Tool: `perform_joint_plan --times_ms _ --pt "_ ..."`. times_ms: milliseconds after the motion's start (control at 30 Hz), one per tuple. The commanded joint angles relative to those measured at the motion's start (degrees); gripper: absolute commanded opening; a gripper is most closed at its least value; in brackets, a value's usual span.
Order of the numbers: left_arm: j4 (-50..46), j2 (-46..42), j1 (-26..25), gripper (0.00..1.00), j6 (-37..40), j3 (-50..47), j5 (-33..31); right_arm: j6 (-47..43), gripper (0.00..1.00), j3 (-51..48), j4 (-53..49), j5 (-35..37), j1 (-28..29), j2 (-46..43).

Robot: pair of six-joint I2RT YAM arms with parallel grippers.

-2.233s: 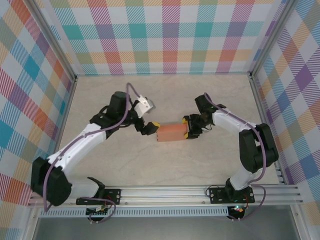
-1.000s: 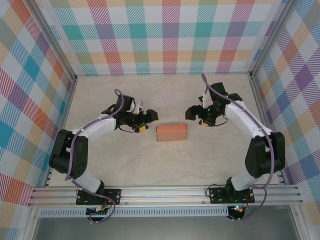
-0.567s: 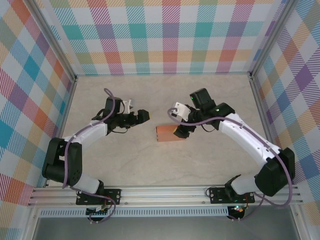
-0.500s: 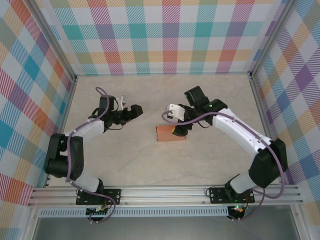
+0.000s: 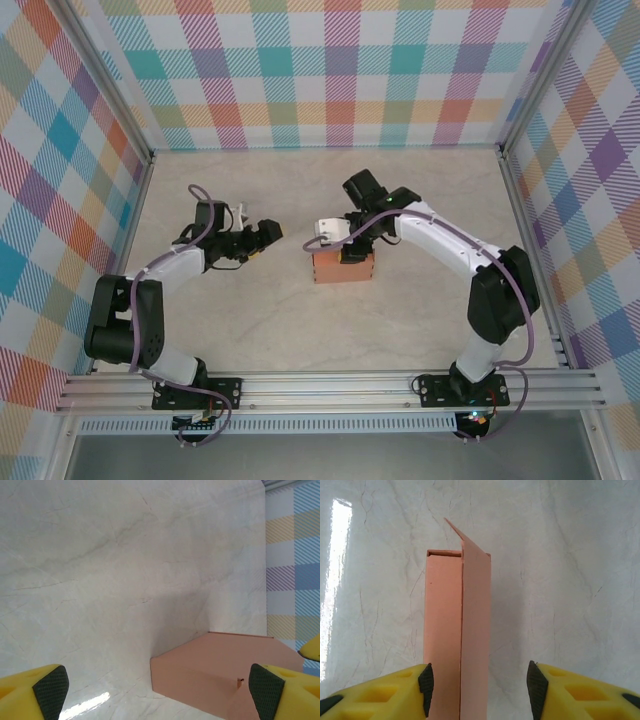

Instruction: Fold the paper box

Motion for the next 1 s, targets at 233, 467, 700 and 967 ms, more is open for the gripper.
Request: perform_joint_plan --times_ms 233,467,700,967 --pt "1.6 0.8 -0.4 0.9 -0.4 -2.2 1.0 -2.1 0.41 3.1 -3.0 3.5 1.9 4.2" --pt "3.1 2.5 -6.3 0.86 -1.0 -3.9 -0.9 -1.9 0.32 3.6 -4.2 4.4 1.9 4.9" --pt "4.4 4.7 -10.2 0.85 -1.6 -4.2 -1.0 -1.6 0.25 4.6 -5.3 4.3 2.0 6.0" --pt "4.5 5.9 -12.4 0.87 -1.9 -2.4 0.5 -1.5 0.22 5.6 -6.3 4.4 2.1 7.1"
